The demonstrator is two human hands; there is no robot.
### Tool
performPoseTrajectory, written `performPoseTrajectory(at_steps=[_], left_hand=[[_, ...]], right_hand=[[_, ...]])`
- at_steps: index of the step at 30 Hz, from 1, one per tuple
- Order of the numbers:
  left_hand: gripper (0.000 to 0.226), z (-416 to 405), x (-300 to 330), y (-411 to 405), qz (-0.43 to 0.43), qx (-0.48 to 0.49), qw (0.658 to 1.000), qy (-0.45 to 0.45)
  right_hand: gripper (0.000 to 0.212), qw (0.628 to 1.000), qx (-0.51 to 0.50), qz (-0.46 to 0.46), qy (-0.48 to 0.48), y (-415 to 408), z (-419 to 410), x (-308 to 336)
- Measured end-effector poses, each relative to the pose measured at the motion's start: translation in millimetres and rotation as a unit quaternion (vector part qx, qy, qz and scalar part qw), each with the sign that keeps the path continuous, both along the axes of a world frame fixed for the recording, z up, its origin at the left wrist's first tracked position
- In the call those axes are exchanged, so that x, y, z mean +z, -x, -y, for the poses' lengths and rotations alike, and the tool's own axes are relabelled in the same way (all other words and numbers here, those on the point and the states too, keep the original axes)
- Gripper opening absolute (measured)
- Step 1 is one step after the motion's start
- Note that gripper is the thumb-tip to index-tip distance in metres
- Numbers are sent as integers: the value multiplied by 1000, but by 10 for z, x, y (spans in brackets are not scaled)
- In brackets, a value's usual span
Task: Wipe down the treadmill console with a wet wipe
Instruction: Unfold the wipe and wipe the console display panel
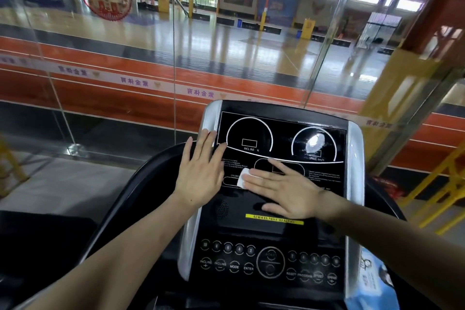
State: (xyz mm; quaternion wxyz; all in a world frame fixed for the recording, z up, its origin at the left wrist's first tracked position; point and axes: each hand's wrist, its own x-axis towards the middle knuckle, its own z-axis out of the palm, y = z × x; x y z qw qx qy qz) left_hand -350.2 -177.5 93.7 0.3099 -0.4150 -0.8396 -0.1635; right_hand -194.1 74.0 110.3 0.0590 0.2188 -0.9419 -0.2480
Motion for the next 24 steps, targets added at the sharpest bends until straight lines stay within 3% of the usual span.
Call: performPoseTrajectory(at_steps=[8, 14, 20, 24], left_hand=[[51, -279, 305, -186, 2, 8, 1000, 19], [53, -380, 323, -255, 7, 14, 999, 31], [55, -377, 275, -252, 9, 28, 999, 39], [55, -387, 287, -252, 11, 32, 999, 29]], right_hand=[[69, 993, -82, -83, 14, 441, -591, 825], [71, 990, -77, -91, 72, 255, -430, 441], [71, 997, -7, -51, 58, -283, -248, -133], [71, 999, 17, -36, 25, -268, -321, -42]])
